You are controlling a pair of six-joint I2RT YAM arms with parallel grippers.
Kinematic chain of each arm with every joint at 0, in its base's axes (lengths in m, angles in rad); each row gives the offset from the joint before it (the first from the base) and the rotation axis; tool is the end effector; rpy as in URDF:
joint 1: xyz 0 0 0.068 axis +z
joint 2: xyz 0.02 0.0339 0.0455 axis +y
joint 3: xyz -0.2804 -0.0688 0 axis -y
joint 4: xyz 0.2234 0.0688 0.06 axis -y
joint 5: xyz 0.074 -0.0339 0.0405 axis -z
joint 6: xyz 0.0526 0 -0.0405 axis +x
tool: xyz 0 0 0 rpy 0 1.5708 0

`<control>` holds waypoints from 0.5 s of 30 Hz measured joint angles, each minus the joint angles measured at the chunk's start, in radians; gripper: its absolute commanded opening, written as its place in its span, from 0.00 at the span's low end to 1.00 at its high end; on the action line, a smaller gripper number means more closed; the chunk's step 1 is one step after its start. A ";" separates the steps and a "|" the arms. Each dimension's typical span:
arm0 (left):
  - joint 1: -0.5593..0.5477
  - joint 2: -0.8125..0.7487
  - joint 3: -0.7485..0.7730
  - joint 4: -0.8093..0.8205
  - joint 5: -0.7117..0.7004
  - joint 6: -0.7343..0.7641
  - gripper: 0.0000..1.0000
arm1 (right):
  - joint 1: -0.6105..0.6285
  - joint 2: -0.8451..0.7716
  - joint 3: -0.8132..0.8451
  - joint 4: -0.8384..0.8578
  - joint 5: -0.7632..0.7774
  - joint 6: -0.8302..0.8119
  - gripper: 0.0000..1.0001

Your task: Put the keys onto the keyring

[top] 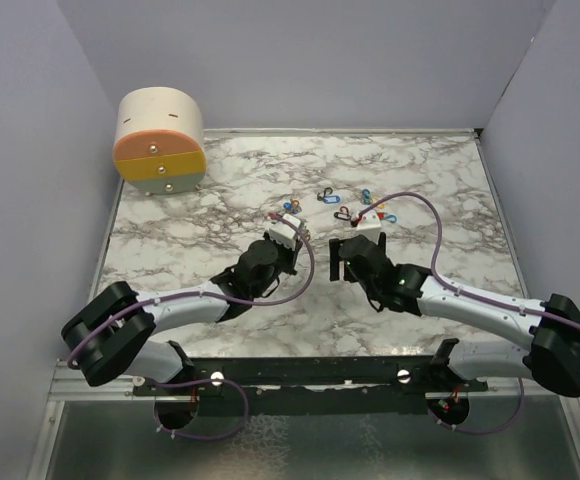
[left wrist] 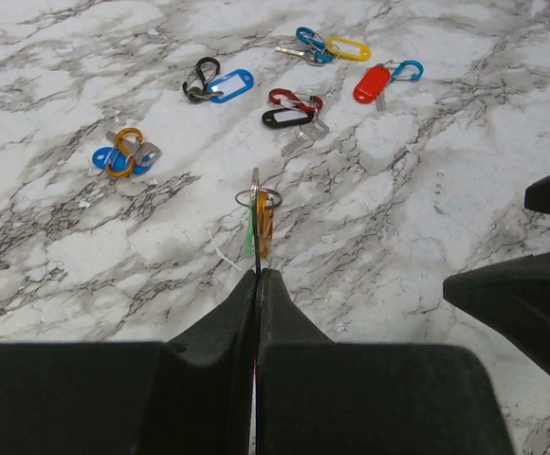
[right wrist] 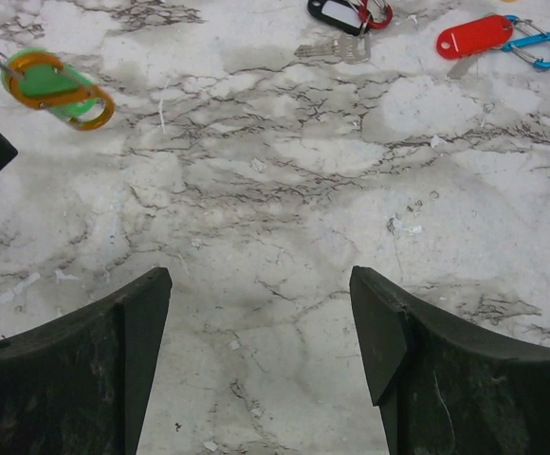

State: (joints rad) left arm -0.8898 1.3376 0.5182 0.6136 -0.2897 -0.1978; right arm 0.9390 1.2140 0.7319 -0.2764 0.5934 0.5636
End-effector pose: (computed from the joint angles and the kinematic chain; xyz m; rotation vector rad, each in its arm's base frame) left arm 0.1838 -0.2029 0.2386 0.4065 1.7519 -0.5281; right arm 0.1615 0.1708 0.2449 -0.1242 2.1781 0.1517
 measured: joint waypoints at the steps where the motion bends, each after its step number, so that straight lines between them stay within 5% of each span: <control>1: 0.001 0.011 0.014 -0.009 0.000 -0.003 0.00 | -0.002 -0.003 -0.005 -0.001 0.001 0.001 0.78; 15: 0.091 0.237 0.164 -0.136 0.037 -0.083 0.00 | -0.005 -0.114 -0.063 -0.007 0.038 0.005 0.78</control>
State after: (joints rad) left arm -0.7990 1.5749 0.6819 0.4778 -0.2523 -0.2806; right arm 0.9340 1.1004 0.6685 -0.2832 0.6315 0.5686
